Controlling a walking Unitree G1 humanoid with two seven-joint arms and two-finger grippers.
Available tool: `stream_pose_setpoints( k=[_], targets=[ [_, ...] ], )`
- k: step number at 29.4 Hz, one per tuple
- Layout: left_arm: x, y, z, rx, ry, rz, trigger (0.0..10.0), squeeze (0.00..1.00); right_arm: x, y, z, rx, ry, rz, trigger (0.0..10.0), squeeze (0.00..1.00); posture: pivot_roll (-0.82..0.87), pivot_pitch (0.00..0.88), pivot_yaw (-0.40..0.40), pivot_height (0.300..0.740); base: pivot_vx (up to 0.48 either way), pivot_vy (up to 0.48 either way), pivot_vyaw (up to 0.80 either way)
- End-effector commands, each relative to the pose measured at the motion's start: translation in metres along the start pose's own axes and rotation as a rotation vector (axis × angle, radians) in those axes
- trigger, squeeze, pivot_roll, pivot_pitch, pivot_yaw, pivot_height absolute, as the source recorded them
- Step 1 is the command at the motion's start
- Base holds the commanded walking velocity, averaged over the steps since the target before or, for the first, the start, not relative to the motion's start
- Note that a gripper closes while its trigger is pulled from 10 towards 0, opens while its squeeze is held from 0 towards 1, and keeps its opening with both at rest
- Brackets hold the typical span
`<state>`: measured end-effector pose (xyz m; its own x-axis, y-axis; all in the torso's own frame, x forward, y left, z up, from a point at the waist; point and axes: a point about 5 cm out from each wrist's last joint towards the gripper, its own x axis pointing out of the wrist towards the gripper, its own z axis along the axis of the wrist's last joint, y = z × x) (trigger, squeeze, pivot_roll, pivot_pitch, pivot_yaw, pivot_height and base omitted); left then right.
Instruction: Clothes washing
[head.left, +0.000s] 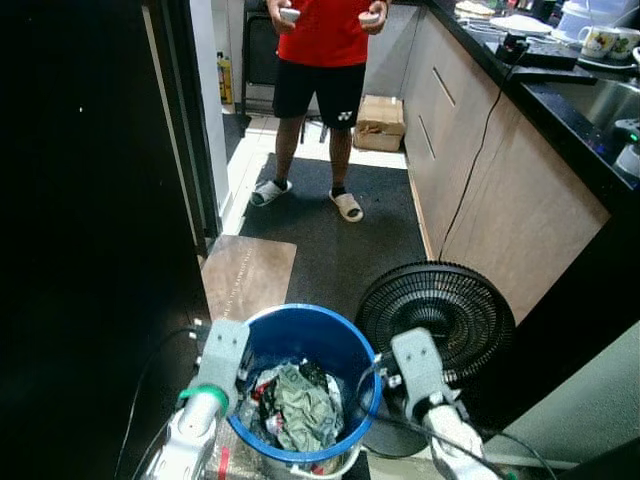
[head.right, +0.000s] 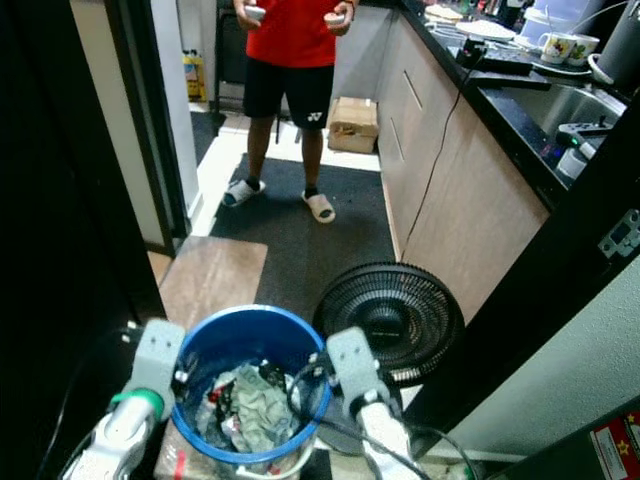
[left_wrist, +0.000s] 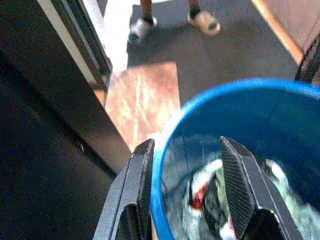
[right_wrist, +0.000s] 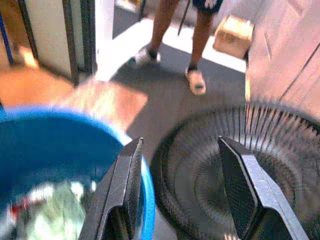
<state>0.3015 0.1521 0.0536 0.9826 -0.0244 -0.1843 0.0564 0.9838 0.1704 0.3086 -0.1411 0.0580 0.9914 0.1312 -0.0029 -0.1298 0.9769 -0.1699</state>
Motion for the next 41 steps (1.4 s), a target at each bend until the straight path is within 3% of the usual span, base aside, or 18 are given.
stream_pose_setpoints(
  k=[1,2,3,5,6,8,10,12,41],
  targets=[
    [0.002,-0.002,0.008,-0.036,-0.017,-0.002,10.0,0.0,0.005,-0.004,0.008,0.047,-0.017,-0.03,10.0,0.0,0.09,0.042,-0.025,0.735,0.0,0.0,0.0],
    [0.002,-0.002,0.008,-0.036,-0.017,-0.002,10.0,0.0,0.005,-0.004,0.008,0.047,-0.017,-0.03,10.0,0.0,0.09,0.042,-0.025,0.735,0.0,0.0,0.0],
    [0.006,-0.001,0.028,-0.072,-0.078,0.006,10.0,0.0,0.015,-0.006,0.031,0.084,-0.098,-0.045,10.0,0.0,0.09,0.04,-0.026,0.73,0.0,0.0,0.0],
    [0.006,-0.001,0.028,-0.072,-0.078,0.006,10.0,0.0,0.015,-0.006,0.031,0.084,-0.098,-0.045,10.0,0.0,0.09,0.04,-0.026,0.73,0.0,0.0,0.0],
    [0.008,-0.001,0.045,-0.098,-0.128,0.008,10.0,0.0,0.021,-0.006,0.05,0.093,-0.169,-0.044,10.0,0.0,0.09,0.039,-0.027,0.725,0.0,0.0,0.0],
    [0.008,-0.001,0.045,-0.098,-0.128,0.008,10.0,0.0,0.021,-0.006,0.05,0.093,-0.169,-0.044,10.0,0.0,0.09,0.039,-0.027,0.725,0.0,0.0,0.0],
    [0.007,-0.005,0.076,-0.121,-0.228,-0.011,10.0,0.0,0.027,-0.001,0.088,0.077,-0.304,-0.015,10.0,0.0,0.09,0.037,-0.031,0.715,0.0,0.0,0.0],
    [0.006,-0.008,0.081,-0.122,-0.247,-0.019,10.0,0.0,0.028,0.001,0.094,0.068,-0.328,-0.006,10.0,0.0,0.09,0.037,-0.031,0.71,0.0,0.0,0.0],
    [-0.001,-0.012,0.081,-0.127,-0.19,-0.034,10.0,0.0,0.017,0.001,0.087,0.07,-0.247,0.006,10.0,0.0,0.09,0.044,-0.028,0.62,0.0,0.0,0.0]
  ],
)
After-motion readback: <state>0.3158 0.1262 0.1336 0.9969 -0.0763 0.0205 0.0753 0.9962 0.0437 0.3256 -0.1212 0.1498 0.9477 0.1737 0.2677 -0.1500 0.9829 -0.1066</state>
